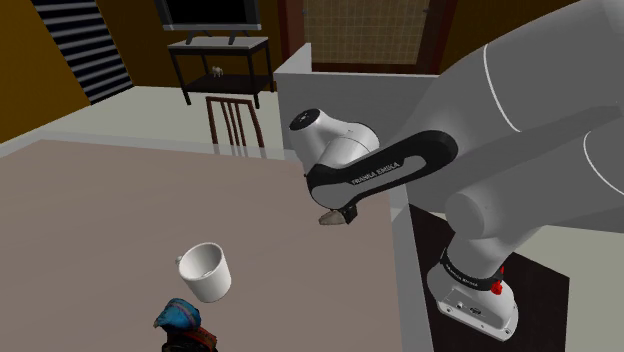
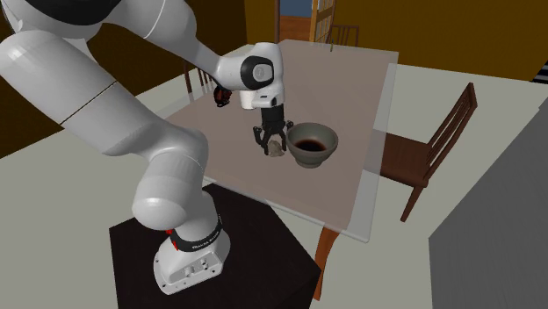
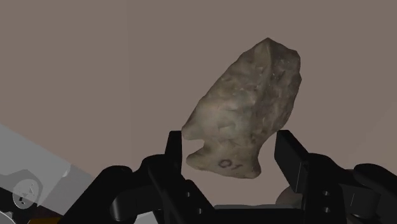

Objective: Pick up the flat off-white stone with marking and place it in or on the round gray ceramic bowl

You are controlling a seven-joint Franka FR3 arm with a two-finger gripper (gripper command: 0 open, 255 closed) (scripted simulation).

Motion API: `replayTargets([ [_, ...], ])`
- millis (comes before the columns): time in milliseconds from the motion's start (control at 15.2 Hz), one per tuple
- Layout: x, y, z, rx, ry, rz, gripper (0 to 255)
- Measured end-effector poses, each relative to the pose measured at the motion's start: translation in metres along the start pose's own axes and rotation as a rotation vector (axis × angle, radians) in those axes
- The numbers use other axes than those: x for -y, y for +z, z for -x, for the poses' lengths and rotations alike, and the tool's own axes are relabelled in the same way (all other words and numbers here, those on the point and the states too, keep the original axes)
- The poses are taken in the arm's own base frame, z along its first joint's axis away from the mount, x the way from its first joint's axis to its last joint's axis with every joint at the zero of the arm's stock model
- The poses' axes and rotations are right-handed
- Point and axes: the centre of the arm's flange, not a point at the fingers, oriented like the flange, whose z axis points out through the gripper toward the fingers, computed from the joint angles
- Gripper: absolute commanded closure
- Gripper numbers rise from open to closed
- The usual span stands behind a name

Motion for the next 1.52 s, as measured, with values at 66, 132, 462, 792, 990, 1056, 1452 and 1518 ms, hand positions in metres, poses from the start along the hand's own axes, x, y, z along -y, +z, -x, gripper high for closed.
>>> replayTargets([
  [66, 0.000, 0.000, 0.000, 0.000, 0.000, 0.000, 255],
  [132, 0.000, 0.000, 0.000, 0.000, 0.000, 0.000, 255],
  [462, -0.001, -0.014, -0.004, 0.001, -0.001, 0.000, 255],
  [792, -0.003, -0.039, -0.013, 0.001, -0.001, 0.000, 255],
  [990, -0.002, -0.055, -0.016, 0.001, -0.001, 0.000, 255],
  [1056, -0.003, -0.060, -0.017, 0.001, -0.001, 0.000, 255],
  [1452, -0.005, -0.091, -0.028, 0.001, -0.001, 0.000, 255],
  [1518, -0.004, -0.096, -0.031, 0.001, -0.001, 0.000, 255],
])
